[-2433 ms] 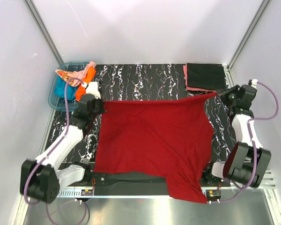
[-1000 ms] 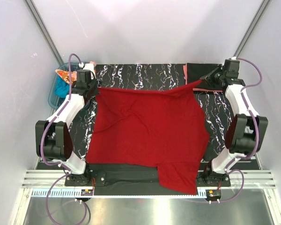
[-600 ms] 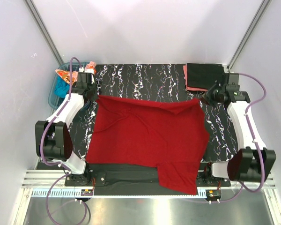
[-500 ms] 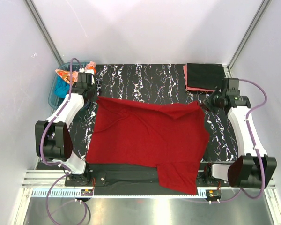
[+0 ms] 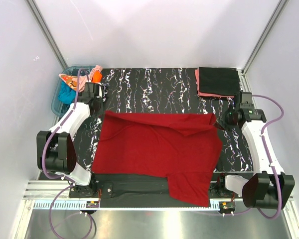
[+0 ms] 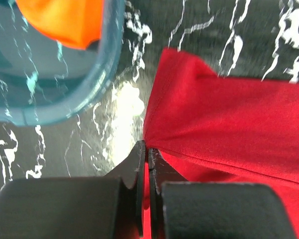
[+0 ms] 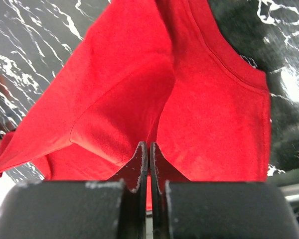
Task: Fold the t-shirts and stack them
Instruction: Fold the tshirt
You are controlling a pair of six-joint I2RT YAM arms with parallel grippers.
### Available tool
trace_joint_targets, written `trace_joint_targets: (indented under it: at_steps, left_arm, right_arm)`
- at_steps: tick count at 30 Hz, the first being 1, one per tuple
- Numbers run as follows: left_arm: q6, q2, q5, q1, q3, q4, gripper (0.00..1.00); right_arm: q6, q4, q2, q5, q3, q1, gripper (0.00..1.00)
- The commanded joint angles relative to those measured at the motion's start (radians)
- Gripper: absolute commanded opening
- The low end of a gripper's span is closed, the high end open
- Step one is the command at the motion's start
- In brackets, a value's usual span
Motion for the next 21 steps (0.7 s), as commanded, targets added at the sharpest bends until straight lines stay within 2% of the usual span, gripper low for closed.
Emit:
trace_joint_targets:
  at_steps: [1, 7, 13, 14, 15, 16, 17, 19, 20, 21]
  left_arm:
    - [-0.004, -0.033, -0.044, -0.026, -0.030, -0.026, 0.02]
    - [-0.043, -0.018, -0.093, -0.057, -0.067, -0.058, 0.03]
    - [-0.080, -0.016, -0.076, -0.066, -0.098, -0.063, 0.07]
    - [-0.087, -0.021, -0.079, -0.066, -0.105, -0.066, 0.13]
    - [-0.099, -0.024, -0.082, -0.066, -0.118, -0.068, 0.17]
    - [-0.106, -0.030, -0.087, -0.067, -0.124, -0.074, 0.21]
    - [-0.109, -0.048, -0.094, -0.067, -0.128, -0.077, 0.23]
    - [-0.121, -0.071, -0.101, -0.066, -0.138, -0.098, 0.39]
    - [-0.138, -0.079, -0.114, -0.066, -0.136, -0.115, 0.43]
    - [-0.149, -0.100, -0.122, -0.066, -0.135, -0.130, 0.52]
  right_arm:
    - [-0.026, -0.015, -0.033, 0.038, -0.029, 0.001, 0.00]
    - [-0.038, 0.002, -0.039, 0.037, -0.108, -0.001, 0.00]
    - [-0.050, -0.013, -0.057, 0.017, -0.174, -0.001, 0.02]
    - [-0.052, -0.016, -0.066, 0.008, -0.183, -0.001, 0.05]
    - [-0.052, -0.023, -0.070, -0.003, -0.191, -0.001, 0.20]
    - [-0.059, -0.026, -0.076, -0.029, -0.191, -0.001, 0.28]
    - [-0.064, -0.041, -0.085, -0.040, -0.186, -0.001, 0.32]
    - [-0.070, -0.056, -0.093, -0.038, -0.163, 0.001, 0.43]
    - [-0.072, -0.073, -0.094, -0.031, -0.154, -0.001, 0.49]
    - [-0.073, -0.078, -0.091, -0.022, -0.128, -0.001, 0.54]
